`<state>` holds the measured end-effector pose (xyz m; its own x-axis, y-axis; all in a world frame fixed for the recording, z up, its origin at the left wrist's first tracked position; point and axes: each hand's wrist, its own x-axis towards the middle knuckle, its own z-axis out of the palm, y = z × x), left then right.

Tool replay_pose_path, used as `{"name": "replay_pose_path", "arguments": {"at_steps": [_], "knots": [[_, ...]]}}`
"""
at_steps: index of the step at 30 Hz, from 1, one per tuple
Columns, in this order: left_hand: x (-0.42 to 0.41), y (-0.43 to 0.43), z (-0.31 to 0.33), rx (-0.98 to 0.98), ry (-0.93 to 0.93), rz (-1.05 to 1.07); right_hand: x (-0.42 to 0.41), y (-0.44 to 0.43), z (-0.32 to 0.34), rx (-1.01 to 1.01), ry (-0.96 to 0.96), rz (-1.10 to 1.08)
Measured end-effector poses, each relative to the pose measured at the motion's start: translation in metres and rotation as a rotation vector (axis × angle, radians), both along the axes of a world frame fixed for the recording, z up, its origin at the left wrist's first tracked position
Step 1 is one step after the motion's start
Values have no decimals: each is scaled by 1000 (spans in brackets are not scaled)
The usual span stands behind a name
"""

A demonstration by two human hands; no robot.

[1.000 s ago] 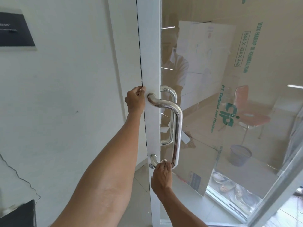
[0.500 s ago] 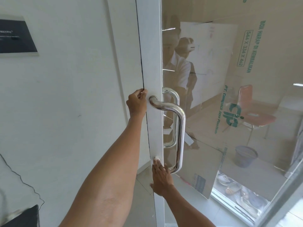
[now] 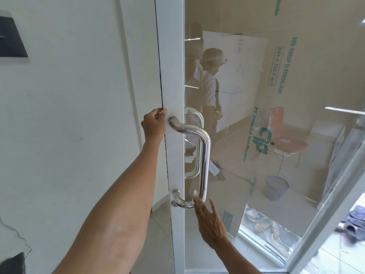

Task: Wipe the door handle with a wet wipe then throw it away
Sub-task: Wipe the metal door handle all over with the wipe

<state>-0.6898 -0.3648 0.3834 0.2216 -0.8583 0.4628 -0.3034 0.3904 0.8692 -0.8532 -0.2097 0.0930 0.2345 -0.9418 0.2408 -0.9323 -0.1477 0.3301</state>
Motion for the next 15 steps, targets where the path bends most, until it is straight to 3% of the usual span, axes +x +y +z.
{"name": "replay_pose_path", "arguments": {"at_steps": [5,10,15], "knots": [[-2,5,0,-4,4,9,-15,11,19,-81,-143,-88],[-8,12,3,3,10,43,-1,-13,95,-261,-314,-36],[-8,13,4,45,-2,23,21,-33,161,-429,-493,-115]]}}
